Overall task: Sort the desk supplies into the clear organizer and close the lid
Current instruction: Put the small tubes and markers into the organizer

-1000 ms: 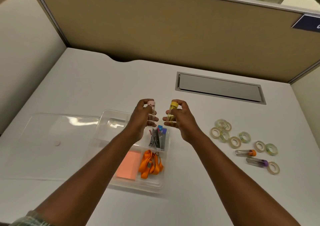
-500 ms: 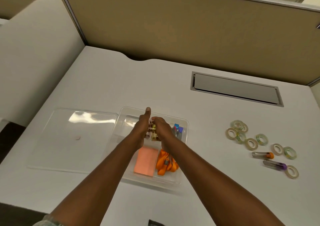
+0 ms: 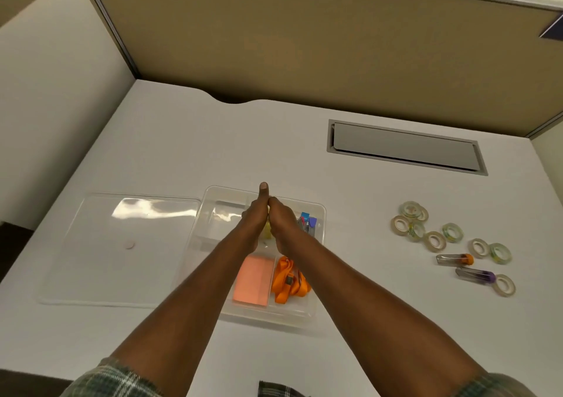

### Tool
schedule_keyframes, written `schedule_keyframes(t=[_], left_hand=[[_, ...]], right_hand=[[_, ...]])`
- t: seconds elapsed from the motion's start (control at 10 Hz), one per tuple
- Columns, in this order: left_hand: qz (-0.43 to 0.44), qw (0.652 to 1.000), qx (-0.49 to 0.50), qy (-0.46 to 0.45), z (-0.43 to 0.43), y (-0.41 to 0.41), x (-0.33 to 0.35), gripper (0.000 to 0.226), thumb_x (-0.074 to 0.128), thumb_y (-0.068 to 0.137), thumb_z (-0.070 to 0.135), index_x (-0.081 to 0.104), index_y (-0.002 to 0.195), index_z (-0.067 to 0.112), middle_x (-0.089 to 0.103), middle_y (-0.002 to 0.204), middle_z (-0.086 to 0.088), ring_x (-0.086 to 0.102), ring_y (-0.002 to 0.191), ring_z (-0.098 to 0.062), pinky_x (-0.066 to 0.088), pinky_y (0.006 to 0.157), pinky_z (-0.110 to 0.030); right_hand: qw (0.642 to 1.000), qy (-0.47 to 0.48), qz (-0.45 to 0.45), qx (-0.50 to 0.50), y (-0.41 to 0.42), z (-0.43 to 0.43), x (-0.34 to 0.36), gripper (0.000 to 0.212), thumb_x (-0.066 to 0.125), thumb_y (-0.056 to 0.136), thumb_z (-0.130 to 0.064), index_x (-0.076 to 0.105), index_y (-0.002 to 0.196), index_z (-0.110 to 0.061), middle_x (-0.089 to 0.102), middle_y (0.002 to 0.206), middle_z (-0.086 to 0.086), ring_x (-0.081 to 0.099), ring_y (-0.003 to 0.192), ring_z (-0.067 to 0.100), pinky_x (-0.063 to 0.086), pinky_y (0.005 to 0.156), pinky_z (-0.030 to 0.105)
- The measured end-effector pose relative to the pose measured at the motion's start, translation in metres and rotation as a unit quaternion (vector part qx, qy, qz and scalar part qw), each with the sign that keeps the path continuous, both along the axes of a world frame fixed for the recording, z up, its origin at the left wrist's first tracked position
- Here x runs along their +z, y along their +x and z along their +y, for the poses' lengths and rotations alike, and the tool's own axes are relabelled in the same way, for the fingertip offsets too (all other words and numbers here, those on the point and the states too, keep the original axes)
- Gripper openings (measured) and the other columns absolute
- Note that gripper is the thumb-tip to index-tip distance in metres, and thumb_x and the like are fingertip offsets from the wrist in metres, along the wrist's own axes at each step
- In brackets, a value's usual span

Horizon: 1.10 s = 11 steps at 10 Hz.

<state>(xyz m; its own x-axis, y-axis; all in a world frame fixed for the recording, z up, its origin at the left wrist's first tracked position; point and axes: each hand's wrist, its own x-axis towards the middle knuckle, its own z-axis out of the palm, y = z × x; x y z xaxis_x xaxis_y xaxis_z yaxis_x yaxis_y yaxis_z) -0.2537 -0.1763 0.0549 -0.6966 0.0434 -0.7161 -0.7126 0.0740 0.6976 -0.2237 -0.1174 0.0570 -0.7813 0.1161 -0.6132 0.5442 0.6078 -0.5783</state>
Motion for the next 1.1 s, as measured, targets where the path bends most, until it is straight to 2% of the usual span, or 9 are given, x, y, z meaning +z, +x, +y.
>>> schedule_keyframes(t=[0.1, 0.2, 0.4, 0.5, 0.6, 0.8, 0.9, 1.0, 1.1], left_hand=[[0.041, 0.998, 0.011, -0.054, 0.006, 0.009, 0.002, 0.075, 0.029, 0.094, 0.071, 0.046, 0.141, 0.016, 0.049, 0.146, -0.008, 0.05, 0.126, -0.02, 0.041, 0.103, -0.038], [0.094, 0.992, 0.017, -0.079, 0.013, 0.015, 0.009, 0.066, 0.034, 0.095, 0.067, 0.051, 0.135, 0.018, 0.055, 0.138, -0.006, 0.051, 0.107, -0.013, 0.039, 0.088, -0.035], [0.192, 0.966, -0.045, -0.166, 0.063, 0.027, 0.022, 0.05, 0.041, 0.096, 0.059, 0.059, 0.116, 0.017, 0.064, 0.114, -0.003, 0.058, 0.096, -0.015, 0.042, 0.075, -0.03], [0.205, 0.96, -0.074, -0.174, 0.093, 0.032, 0.023, 0.049, 0.04, 0.096, 0.06, 0.059, 0.11, 0.017, 0.064, 0.109, -0.002, 0.058, 0.095, -0.017, 0.042, 0.075, -0.03], [0.207, 0.95, -0.124, -0.197, 0.147, 0.042, 0.02, 0.047, 0.041, 0.094, 0.061, 0.059, 0.106, 0.019, 0.064, 0.107, 0.0, 0.056, 0.091, -0.015, 0.038, 0.066, -0.026], [0.218, 0.939, -0.204, -0.172, 0.24, 0.066, 0.011, 0.043, 0.048, 0.093, 0.058, 0.061, 0.106, 0.019, 0.066, 0.11, 0.001, 0.058, 0.089, -0.01, 0.04, 0.068, -0.023], [0.229, 0.931, -0.233, -0.161, 0.272, 0.075, 0.006, 0.044, 0.05, 0.092, 0.057, 0.063, 0.108, 0.017, 0.066, 0.111, 0.0, 0.061, 0.096, -0.015, 0.046, 0.077, -0.03], [0.247, 0.915, -0.272, -0.166, 0.316, 0.087, -0.004, 0.043, 0.054, 0.092, 0.052, 0.063, 0.11, 0.014, 0.066, 0.115, -0.003, 0.061, 0.105, -0.02, 0.05, 0.089, -0.037], [0.259, 0.905, -0.291, -0.17, 0.341, 0.093, -0.013, 0.04, 0.057, 0.092, 0.049, 0.063, 0.112, 0.014, 0.064, 0.117, -0.005, 0.061, 0.106, -0.02, 0.049, 0.089, -0.036]], right_hand=[[0.932, -0.284, -0.007, -0.226, -0.007, 0.014, 0.022, 0.047, 0.041, 0.101, -0.04, 0.056, 0.132, -0.009, 0.059, 0.135, 0.016, 0.056, 0.125, 0.033, 0.044, 0.105, 0.046], [0.954, -0.232, 0.043, -0.183, -0.003, 0.04, 0.029, 0.038, 0.043, 0.099, -0.04, 0.062, 0.121, -0.017, 0.066, 0.123, 0.01, 0.064, 0.11, 0.028, 0.052, 0.097, 0.045], [0.967, -0.159, 0.126, -0.154, 0.023, 0.107, 0.025, 0.027, 0.048, 0.098, -0.036, 0.067, 0.109, -0.021, 0.07, 0.108, -0.002, 0.066, 0.1, 0.018, 0.056, 0.093, 0.043], [0.968, -0.12, 0.164, -0.15, 0.035, 0.144, 0.019, 0.024, 0.051, 0.096, -0.036, 0.068, 0.106, -0.022, 0.07, 0.103, -0.006, 0.066, 0.098, 0.013, 0.055, 0.09, 0.037], [0.969, -0.043, 0.196, -0.144, 0.059, 0.2, 0.015, 0.018, 0.054, 0.093, -0.037, 0.068, 0.097, -0.027, 0.069, 0.093, -0.017, 0.063, 0.089, 0.0, 0.047, 0.076, 0.017], [0.965, 0.02, 0.196, -0.173, 0.1, 0.295, 0.0, 0.016, 0.056, 0.095, -0.034, 0.067, 0.097, -0.023, 0.065, 0.091, -0.017, 0.06, 0.085, 0.001, 0.036, 0.068, 0.005], [0.961, 0.042, 0.195, -0.191, 0.115, 0.326, -0.004, 0.016, 0.057, 0.095, -0.032, 0.067, 0.097, -0.021, 0.066, 0.091, -0.014, 0.061, 0.086, 0.004, 0.036, 0.067, 0.006], [0.954, 0.059, 0.186, -0.226, 0.137, 0.368, -0.011, 0.016, 0.058, 0.095, -0.03, 0.067, 0.1, -0.018, 0.07, 0.095, -0.008, 0.066, 0.089, 0.01, 0.044, 0.069, 0.019], [0.947, 0.076, 0.182, -0.252, 0.15, 0.392, -0.016, 0.016, 0.059, 0.094, -0.027, 0.064, 0.107, -0.02, 0.072, 0.097, -0.005, 0.068, 0.092, 0.014, 0.052, 0.076, 0.029]])
